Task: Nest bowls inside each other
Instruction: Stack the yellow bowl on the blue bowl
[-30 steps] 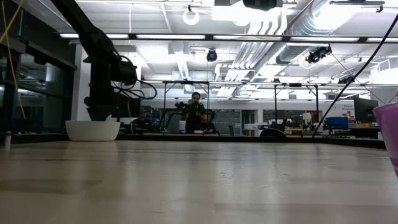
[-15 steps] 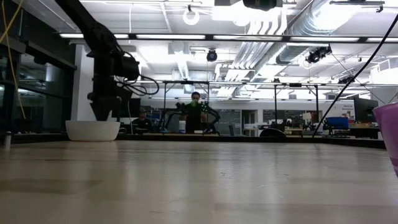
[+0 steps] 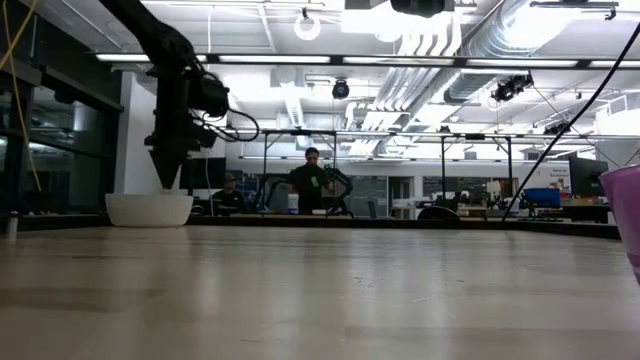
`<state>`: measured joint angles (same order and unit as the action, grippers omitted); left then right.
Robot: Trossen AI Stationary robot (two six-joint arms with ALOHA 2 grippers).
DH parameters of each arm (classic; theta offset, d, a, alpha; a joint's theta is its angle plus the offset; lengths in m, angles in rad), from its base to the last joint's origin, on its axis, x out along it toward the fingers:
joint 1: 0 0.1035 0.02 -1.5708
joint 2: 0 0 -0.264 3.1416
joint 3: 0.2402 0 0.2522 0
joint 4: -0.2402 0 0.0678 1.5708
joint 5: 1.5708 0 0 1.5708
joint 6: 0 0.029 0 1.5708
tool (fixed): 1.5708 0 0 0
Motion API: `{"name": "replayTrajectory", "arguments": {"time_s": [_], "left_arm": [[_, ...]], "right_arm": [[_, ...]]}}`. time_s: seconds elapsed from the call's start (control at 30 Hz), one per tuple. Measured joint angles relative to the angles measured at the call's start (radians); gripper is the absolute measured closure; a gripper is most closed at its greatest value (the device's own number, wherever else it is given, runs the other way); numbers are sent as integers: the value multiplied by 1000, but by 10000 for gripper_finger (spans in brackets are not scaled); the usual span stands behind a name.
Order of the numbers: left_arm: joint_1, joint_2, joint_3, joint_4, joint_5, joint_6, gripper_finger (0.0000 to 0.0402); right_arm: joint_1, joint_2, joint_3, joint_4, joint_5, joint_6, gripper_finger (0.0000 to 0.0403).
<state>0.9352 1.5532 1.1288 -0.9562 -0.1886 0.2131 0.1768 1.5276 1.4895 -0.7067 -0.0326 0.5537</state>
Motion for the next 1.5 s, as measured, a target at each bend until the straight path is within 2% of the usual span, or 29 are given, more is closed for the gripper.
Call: {"name": "replayTrajectory", "arguments": {"time_s": [0.13,0.23,0.5,0.6,0.73,0.9,1.1,1.27,1.5], "left_arm": [[-18,0,53,-59,100,-28,340],[-74,-18,81,-82,165,-31,340],[-448,-124,107,-27,186,-12,340],[-595,-152,106,-7,186,-22,341],[-761,-165,105,27,187,-37,341],[-914,-167,105,62,183,-41,341],[-1039,-167,104,116,179,-51,341],[-1109,-167,104,127,171,-75,341],[-1178,-167,104,148,119,-117,341]], "right_arm": [[0,0,0,-2,3,0,253],[0,0,0,-24,23,0,253],[0,0,0,-225,178,66,253],[0,0,-2,-287,190,116,253],[7,0,-79,-294,177,218,253],[56,2,-215,-306,101,408,253],[177,-11,-298,-310,114,664,253],[330,-15,-297,-303,174,922,253],[569,-17,-298,-302,274,1406,253]]}}
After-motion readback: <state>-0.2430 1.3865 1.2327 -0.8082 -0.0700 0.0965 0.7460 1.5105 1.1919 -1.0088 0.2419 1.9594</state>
